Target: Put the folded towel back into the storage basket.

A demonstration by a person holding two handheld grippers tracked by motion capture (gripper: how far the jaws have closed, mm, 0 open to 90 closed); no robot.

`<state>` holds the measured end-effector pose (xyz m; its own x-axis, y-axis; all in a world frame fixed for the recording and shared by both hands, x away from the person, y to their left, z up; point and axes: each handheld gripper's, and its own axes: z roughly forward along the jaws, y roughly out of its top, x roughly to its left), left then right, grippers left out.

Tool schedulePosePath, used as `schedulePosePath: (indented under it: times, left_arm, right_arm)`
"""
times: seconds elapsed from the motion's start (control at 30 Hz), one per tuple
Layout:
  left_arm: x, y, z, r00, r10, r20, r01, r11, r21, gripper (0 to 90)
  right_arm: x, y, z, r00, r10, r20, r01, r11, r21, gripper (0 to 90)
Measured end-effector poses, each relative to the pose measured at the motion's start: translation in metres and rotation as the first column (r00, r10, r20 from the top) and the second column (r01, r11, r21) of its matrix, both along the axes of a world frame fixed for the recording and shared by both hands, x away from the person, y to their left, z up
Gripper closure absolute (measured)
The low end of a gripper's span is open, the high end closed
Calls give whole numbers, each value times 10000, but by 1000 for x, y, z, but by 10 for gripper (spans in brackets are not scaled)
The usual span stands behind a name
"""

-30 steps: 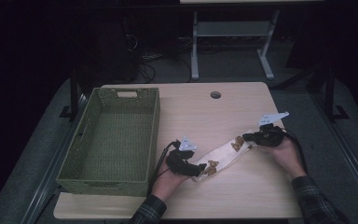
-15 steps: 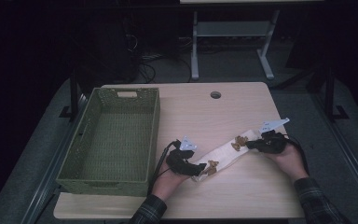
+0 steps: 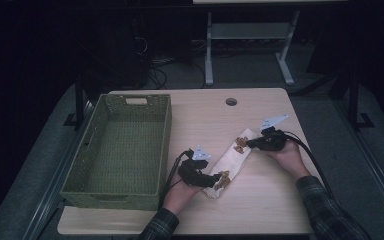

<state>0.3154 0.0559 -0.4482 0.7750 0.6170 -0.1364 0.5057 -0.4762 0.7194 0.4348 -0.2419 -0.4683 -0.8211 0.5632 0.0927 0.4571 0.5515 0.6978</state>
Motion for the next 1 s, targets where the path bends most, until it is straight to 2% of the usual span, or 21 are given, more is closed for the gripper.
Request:
schedulePosePath:
  times: [0.03, 0.07, 0.13, 0.2, 0.33, 0.47, 0.5, 0.57, 0.63, 0.7, 0.77, 0.93, 1.0]
  left_arm:
    - [0, 0, 0, 10000, 17, 4, -17, 10000, 5, 336]
    - [0, 0, 0, 10000, 18, 11, -18, 10000, 2, 337]
    - [0, 1, 0, 10000, 27, 21, -27, 10000, 0, 347]
    - [1, 0, -1, 10000, -18, 58, 18, 10000, 52, 359]
    - [1, 0, -1, 9997, 226, 27, -226, 9994, 245, 460]
    - [2, 1, 1, 9981, 608, 135, -613, 9975, 363, 679]
    - [3, 1, 1, 9975, 687, 144, -695, 9956, 625, 729]
    - [5, 2, 1, 9955, 948, 36, -948, 9930, 702, 876]
    - [6, 2, 1, 9937, 1114, -71, -1104, 9902, 857, 895]
    - [7, 2, -1, 9938, 1101, -134, -1078, 9875, 1150, 895]
    - [6, 2, -3, 9949, 960, -318, -917, 9890, 1164, 895]
    - [1, -6, -7, 9981, 228, -572, -138, 9880, 1541, 895]
    - [-2, -9, -7, 9983, -53, -577, 144, 9873, 1579, 895]
  right_arm:
    - [4, 4, 0, 9998, 136, 117, -135, 9999, -64, 899]
    - [6, 8, 1, 9999, 108, 13, -108, 9999, -94, 898]
    - [7, 11, 2, 9998, 166, 94, -165, 9997, -186, 893]
    - [3, 9, 4, 10000, 2, 73, -1, 10000, -33, 778]
    - [-18, -1, 13, 9994, -116, 337, 105, 9994, 338, 679]
    - [-34, -13, 16, 9991, -279, 327, 264, 9986, 451, 585]
    - [-37, -16, 16, 9990, -244, 387, 228, 9989, 405, 565]
    - [-42, -22, 17, 9991, -294, 321, 277, 9983, 520, 521]
    - [-47, -29, 18, 9991, -383, 160, 370, 9965, 753, 482]
    - [-51, -34, 18, 9991, -404, 134, 394, 9966, 723, 453]
    - [-55, -38, 16, 9989, -462, 89, 455, 9965, 707, 432]
    - [-65, -44, 14, 9984, -560, -14, 560, 9965, 618, 403]
    - [-67, -43, 16, 9985, -529, 104, 523, 9970, 566, 398]
